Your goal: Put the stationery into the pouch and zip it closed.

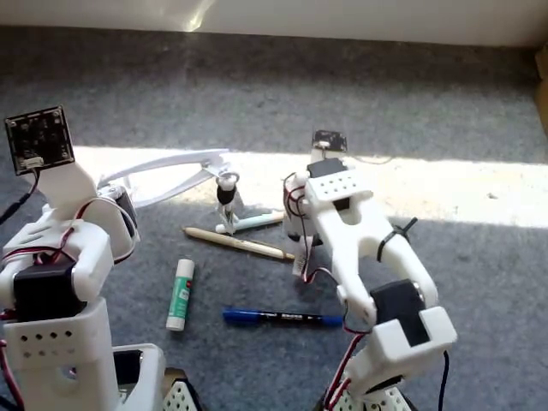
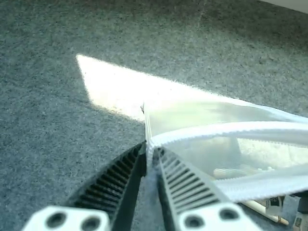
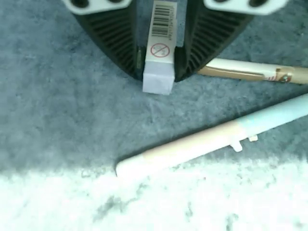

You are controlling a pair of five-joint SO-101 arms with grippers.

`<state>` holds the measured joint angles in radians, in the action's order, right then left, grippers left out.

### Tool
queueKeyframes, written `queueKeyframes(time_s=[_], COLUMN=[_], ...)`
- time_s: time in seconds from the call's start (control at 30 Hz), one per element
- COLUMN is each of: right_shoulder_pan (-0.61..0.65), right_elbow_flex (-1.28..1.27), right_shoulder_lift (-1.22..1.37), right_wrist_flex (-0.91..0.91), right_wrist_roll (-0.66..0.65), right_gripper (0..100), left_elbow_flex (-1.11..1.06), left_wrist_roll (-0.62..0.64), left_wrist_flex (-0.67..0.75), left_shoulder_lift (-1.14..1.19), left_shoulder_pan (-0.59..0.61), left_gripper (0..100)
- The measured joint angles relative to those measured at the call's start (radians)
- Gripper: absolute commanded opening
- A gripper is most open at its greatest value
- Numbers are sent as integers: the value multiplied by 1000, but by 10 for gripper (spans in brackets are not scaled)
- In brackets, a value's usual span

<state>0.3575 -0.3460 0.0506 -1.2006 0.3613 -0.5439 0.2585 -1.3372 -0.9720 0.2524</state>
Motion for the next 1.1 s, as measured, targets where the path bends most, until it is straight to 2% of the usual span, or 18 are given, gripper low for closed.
queueKeyframes(time_s=[0.5,0.7,0.87,1.1], right_shoulder_pan=[74,84,89,230], right_elbow_flex=[-221,-305,-313,-313], right_shoulder_lift=[-483,-743,-931,-1066], right_wrist_flex=[-5,-5,-5,-3], right_wrist_roll=[-43,-126,-138,-138], right_gripper=[5,5,5,5], left_elbow_flex=[0,0,0,0], left_wrist_roll=[-12,-12,-12,-12], left_wrist_flex=[0,0,0,0], left_shoulder_lift=[0,0,-2,-2], left_shoulder_pan=[0,0,0,0], left_gripper=[7,7,7,7])
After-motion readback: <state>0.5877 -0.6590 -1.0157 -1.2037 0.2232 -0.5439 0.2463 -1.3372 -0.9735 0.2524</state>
